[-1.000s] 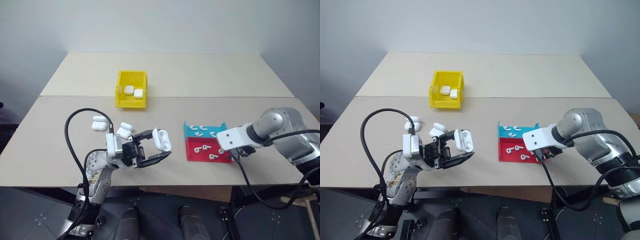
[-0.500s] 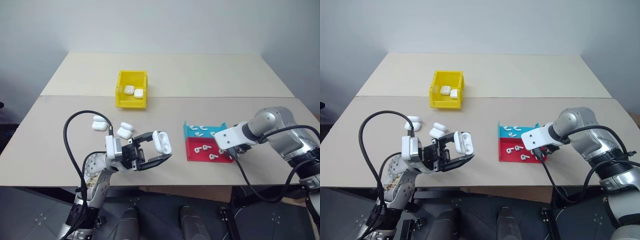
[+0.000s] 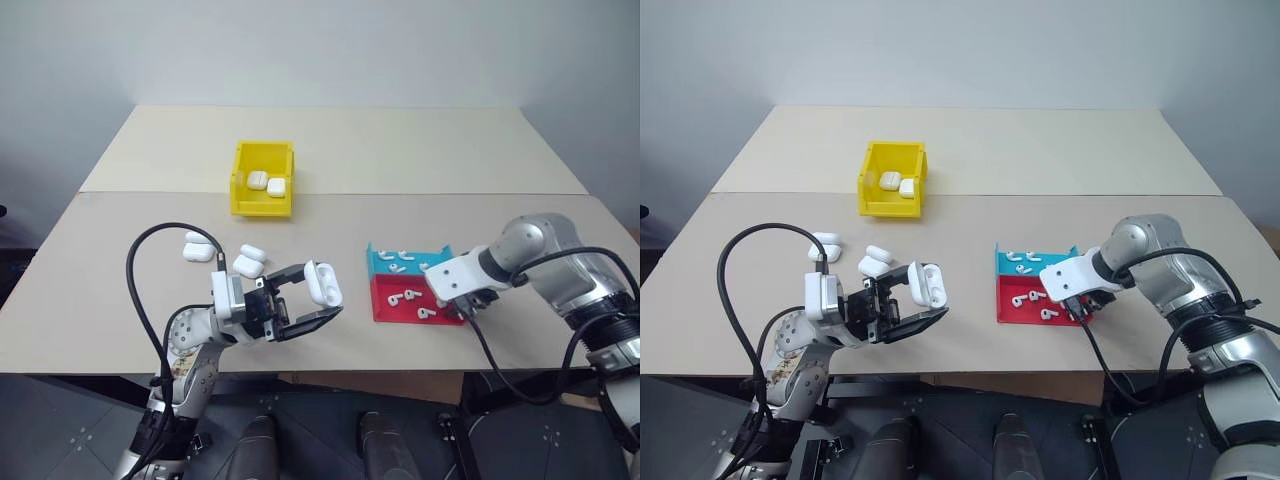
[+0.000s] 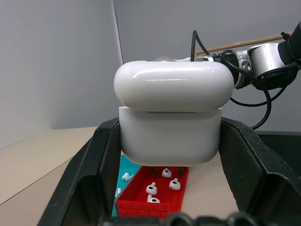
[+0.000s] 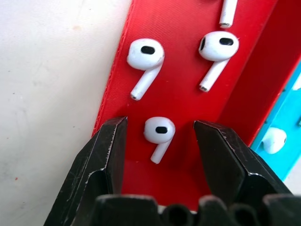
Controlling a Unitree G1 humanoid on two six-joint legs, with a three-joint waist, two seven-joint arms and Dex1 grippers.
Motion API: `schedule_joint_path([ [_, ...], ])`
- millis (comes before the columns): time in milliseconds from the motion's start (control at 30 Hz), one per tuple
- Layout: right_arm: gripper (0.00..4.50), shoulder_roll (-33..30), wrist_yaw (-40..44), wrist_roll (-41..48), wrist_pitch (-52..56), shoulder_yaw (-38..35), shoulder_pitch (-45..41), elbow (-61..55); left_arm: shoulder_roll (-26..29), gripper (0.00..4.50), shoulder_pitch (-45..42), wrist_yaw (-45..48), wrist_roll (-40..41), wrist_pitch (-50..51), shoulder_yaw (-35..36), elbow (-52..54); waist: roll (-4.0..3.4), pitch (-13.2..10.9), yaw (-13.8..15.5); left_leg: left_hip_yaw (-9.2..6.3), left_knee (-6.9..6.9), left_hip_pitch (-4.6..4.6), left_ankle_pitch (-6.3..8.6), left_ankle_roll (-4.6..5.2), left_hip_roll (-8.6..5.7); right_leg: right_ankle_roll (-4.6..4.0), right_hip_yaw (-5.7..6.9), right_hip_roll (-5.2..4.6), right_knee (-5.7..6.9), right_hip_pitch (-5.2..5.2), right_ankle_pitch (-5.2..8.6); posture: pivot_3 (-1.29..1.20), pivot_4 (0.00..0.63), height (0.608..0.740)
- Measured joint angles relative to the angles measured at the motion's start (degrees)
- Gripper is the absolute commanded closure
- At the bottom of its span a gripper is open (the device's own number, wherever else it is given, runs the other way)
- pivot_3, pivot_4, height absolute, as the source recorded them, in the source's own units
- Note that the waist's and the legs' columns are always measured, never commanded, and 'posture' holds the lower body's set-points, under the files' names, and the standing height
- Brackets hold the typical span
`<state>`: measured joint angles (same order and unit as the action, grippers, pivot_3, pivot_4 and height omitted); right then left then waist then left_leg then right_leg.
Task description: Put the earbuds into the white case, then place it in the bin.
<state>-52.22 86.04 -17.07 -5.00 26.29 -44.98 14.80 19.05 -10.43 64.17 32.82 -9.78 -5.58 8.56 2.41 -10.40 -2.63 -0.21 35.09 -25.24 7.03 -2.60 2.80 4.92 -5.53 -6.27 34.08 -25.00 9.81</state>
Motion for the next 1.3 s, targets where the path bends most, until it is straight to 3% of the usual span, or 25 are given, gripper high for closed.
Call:
schedule_joint_path([
  [333, 1.77, 1.1, 0.1, -1.7, -2.5, 0.3, -1.5, 3.9, 0.1, 1.71, 0.6, -0.7, -1.0, 0.0, 0.0, 0.8, 0.0, 0.0, 0.0, 0.0, 0.0, 0.0, 0.0, 0.0, 0.0, 0.0, 0.0, 0.0, 0.0, 0.01, 0.0, 0.0, 0.15, 0.74],
  [433, 2.33, 1.2, 0.1, -1.9, -2.7, 0.3, -1.6, 4.3, 0.2, 1.71, 0.6, -0.9, -1.2, 0.0, 0.0, 0.8, 0.0, 0.0, 0.0, 0.0, 0.0, 0.01, 0.0, 0.0, 0.0, 0.0, 0.0, 0.0, 0.01, 0.01, 0.0, 0.0, 0.15, 0.74],
  [533, 3.25, 1.2, 0.2, -1.9, -2.9, 0.3, -1.6, 4.7, 0.3, 1.71, 0.6, -1.1, -1.2, 0.0, 0.1, 0.8, 0.0, 0.0, 0.0, 0.0, 0.0, 0.01, 0.0, 0.0, 0.0, 0.0, 0.0, 0.0, 0.0, 0.01, 0.0, 0.0, 0.15, 0.74],
  [1000, 3.25, 1.2, 0.0, -2.3, -3.7, 0.3, -1.6, 4.7, 0.5, 1.71, 0.6, -1.1, -1.2, 0.0, 0.1, 0.8, 0.0, 0.0, 0.0, 0.0, -0.01, 0.01, 0.0, 0.0, 0.0, 0.0, 0.01, 0.0, 0.0, 0.01, 0.0, 0.0, 0.15, 0.74],
  [1100, 3.73, 1.2, -0.1, -2.3, -3.7, 0.3, -1.6, 4.7, 0.5, 1.71, 0.6, -1.2, -1.3, 0.0, 0.1, 0.8, 0.0, 0.0, 0.0, 0.0, -0.01, 0.01, 0.0, 0.0, 0.0, 0.0, 0.0, 0.0, 0.0, 0.01, 0.0, 0.0, 0.15, 0.74],
  [1300, 3.73, 1.1, 0.1, -1.8, -3.3, 0.1, -1.2, 3.7, 1.1, 1.71, 0.6, -1.5, -1.3, 0.3, 0.1, 0.8, 0.0, 0.0, 0.0, 0.0, -0.01, 0.01, 0.0, 0.0, 0.0, 0.0, 0.0, 0.0, 0.0, 0.01, 0.0, 0.0, 0.15, 0.74],
])
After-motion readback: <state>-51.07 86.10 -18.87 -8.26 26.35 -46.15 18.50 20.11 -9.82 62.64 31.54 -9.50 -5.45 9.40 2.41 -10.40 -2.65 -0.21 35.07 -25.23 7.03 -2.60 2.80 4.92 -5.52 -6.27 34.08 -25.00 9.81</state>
